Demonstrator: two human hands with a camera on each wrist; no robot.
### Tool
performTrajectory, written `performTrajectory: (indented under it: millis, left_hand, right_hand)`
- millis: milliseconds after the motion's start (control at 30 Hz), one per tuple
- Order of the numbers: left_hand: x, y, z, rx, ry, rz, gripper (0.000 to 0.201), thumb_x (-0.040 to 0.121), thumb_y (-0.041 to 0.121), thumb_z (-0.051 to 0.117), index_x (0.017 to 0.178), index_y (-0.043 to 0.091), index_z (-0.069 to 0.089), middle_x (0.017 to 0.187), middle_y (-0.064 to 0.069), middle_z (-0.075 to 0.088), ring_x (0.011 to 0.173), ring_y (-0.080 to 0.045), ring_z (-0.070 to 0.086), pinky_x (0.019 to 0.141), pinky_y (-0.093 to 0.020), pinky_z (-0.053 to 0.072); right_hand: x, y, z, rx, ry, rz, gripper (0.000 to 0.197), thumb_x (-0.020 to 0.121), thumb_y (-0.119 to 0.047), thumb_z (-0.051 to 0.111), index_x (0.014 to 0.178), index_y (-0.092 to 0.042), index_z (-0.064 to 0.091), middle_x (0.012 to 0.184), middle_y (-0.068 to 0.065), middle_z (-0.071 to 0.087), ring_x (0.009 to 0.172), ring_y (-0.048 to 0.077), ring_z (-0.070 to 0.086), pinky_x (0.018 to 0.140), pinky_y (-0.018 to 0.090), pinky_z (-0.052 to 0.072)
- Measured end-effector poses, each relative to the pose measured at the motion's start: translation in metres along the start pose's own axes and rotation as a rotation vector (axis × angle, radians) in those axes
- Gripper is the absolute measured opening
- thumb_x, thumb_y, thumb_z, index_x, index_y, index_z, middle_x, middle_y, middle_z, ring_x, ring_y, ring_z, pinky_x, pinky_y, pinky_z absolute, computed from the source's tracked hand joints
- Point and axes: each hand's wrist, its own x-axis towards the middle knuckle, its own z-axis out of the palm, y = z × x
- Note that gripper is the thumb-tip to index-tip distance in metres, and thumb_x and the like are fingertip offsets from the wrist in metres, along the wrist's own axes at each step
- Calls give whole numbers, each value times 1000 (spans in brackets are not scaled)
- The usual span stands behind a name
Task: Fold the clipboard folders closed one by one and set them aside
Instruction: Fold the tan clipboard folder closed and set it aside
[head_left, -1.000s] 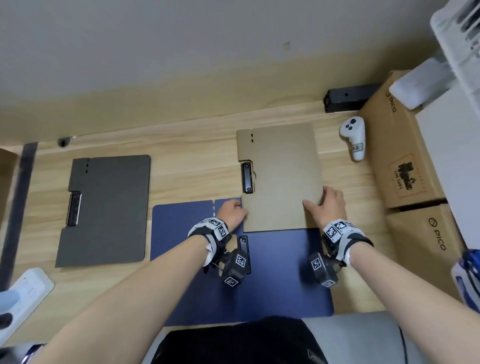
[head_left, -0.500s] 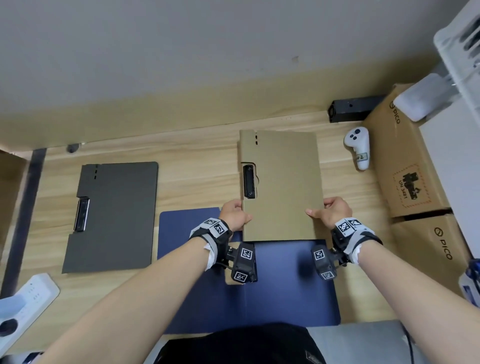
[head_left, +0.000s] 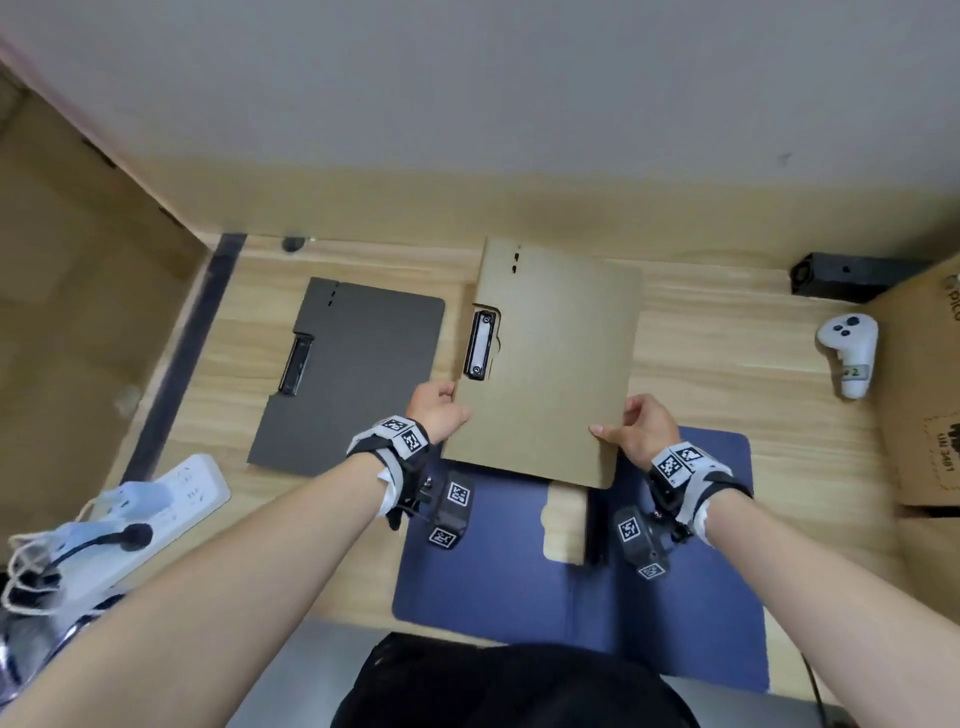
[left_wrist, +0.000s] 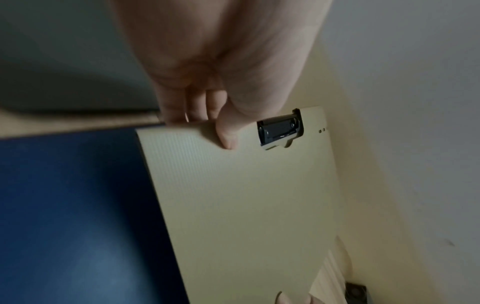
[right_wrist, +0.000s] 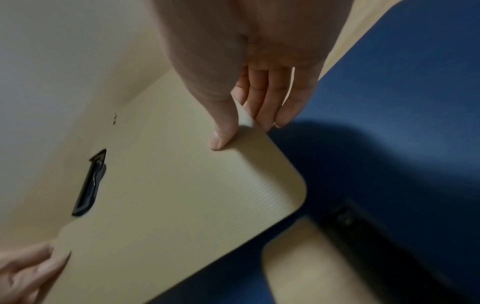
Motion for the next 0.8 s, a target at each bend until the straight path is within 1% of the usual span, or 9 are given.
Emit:
performTrajectory:
  millis: [133, 267, 333, 400, 433, 500, 600, 733, 800]
  left_hand:
    - [7, -20, -61, 36, 141, -7, 26, 77, -2, 66, 84, 23, 64, 92, -3, 72, 96, -25, 70, 92, -41, 56]
    - [22, -49, -124, 128, 155, -79, 21, 72, 5, 78, 89, 17, 73, 99, -5, 75, 99, -25, 70, 94, -40, 55]
    - [28, -62, -152, 223, 139, -118, 18, 70, 15, 84, 83, 17, 74, 96, -2, 75, 96, -24, 69, 94, -39, 55]
    - [31, -70, -178, 318, 124, -130, 17, 72, 21, 85, 70, 17, 68, 80, 0, 69, 83, -22, 66, 87, -34, 55]
    - [32, -73, -189, 357, 124, -132, 27, 73, 22, 84, 60, 18, 61, 72, -1, 65, 76, -22, 64, 82, -31, 55]
    - [36, -76, -209, 426, 137, -151, 36, 74, 22, 81, 53, 15, 52, 73, -5, 69, 74, -25, 66, 76, -28, 55]
    - [39, -75, -231, 504, 179, -161, 24, 77, 17, 75, 60, 13, 58, 79, -6, 66, 76, -27, 61, 70, -26, 47]
    - [51, -80, -245, 531, 194, -132, 15, 75, 21, 79, 77, 15, 65, 86, -4, 64, 81, -26, 60, 83, -32, 52]
    - [56, -86, -246, 533, 190, -121, 23, 76, 25, 81, 90, 13, 69, 90, -4, 67, 83, -26, 60, 81, -31, 51]
  right_hand:
    - [-9, -40, 55, -89, -92, -20, 43, 63, -28, 88, 83, -16, 52, 86, 3, 66, 83, 25, 64, 81, 37, 52]
    - [-13, -77, 101, -120, -185, 0, 38, 63, -24, 89, 79, -14, 55, 82, 1, 66, 86, 26, 65, 80, 34, 51]
    - [-17, -93, 121, -152, -219, 6, 37, 64, -23, 88, 80, -15, 56, 85, 1, 67, 88, 25, 65, 81, 34, 51]
    - [-22, -110, 140, -172, -251, 10, 36, 65, -22, 88, 80, -15, 55, 85, 1, 66, 87, 23, 63, 80, 33, 51]
    - [-24, -119, 149, -191, -267, 6, 36, 66, -23, 87, 79, -15, 55, 83, -1, 65, 86, 22, 62, 79, 33, 50]
    - [-26, -133, 169, -233, -274, -2, 37, 65, -29, 87, 78, -16, 54, 83, 0, 64, 86, 23, 62, 78, 34, 51]
    - [-28, -150, 194, -266, -272, 3, 40, 65, -34, 87, 81, -15, 55, 80, -1, 61, 83, 23, 60, 72, 31, 48]
    - [-28, -161, 212, -330, -304, 31, 42, 65, -41, 86, 84, -12, 61, 82, 4, 67, 83, 24, 64, 67, 28, 47]
    - [-29, -165, 215, -383, -320, 31, 40, 67, -44, 84, 80, -15, 60, 79, 3, 67, 81, 23, 65, 65, 27, 46]
